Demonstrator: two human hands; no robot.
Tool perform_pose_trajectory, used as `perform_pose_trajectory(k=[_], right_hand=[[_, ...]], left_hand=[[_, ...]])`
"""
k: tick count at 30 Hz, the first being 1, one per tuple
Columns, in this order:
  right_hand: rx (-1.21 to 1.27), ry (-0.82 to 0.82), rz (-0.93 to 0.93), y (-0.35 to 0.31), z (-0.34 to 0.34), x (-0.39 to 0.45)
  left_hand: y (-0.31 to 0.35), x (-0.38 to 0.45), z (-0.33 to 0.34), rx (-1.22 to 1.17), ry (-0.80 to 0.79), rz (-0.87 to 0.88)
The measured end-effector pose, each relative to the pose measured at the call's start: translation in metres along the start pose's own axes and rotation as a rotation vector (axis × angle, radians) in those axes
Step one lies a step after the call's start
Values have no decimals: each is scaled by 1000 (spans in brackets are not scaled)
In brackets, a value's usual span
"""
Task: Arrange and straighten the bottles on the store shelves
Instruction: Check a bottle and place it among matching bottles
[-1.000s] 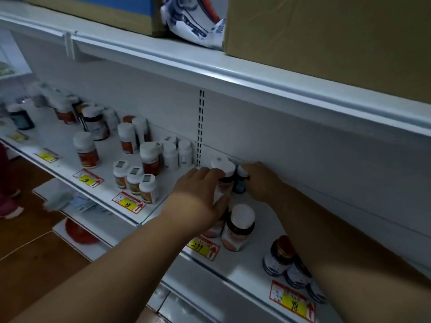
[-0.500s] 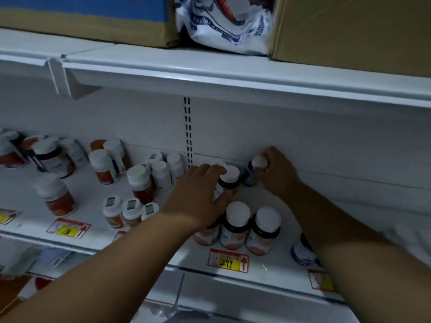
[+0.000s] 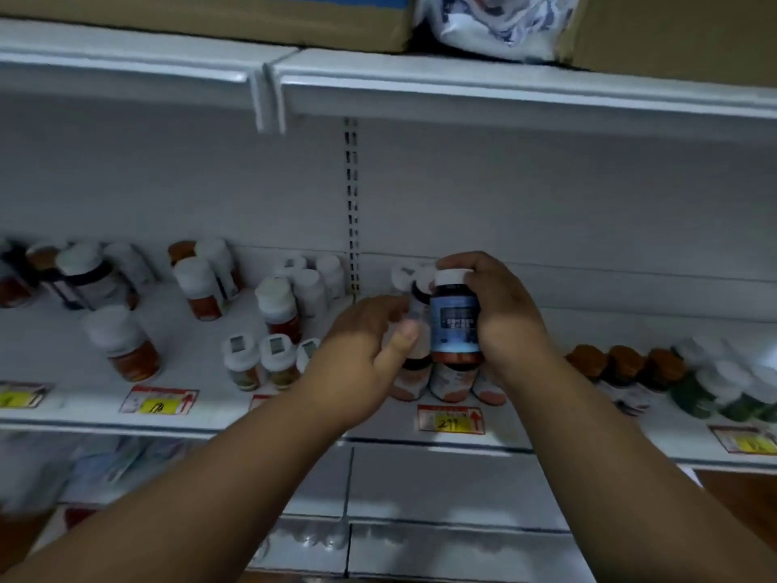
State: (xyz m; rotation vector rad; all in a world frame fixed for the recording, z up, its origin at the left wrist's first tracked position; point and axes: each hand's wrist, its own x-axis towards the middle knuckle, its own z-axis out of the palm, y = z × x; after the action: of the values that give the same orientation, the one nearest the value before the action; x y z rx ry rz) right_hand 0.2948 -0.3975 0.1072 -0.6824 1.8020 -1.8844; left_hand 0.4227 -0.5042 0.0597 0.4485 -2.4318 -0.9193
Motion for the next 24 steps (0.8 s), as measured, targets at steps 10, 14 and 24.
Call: perform_pose_trajectory(k=[10, 14, 24], right_hand=[[-109, -408, -110, 23, 148, -58], [-118, -528, -156, 24, 240, -79], [-132, -609, -250, 33, 482, -108]], left_hand=[[-52, -115, -89, -60, 242, -222], [-101, -157, -155, -51, 316, -291], [-232, -244, -349, 128, 310, -457]])
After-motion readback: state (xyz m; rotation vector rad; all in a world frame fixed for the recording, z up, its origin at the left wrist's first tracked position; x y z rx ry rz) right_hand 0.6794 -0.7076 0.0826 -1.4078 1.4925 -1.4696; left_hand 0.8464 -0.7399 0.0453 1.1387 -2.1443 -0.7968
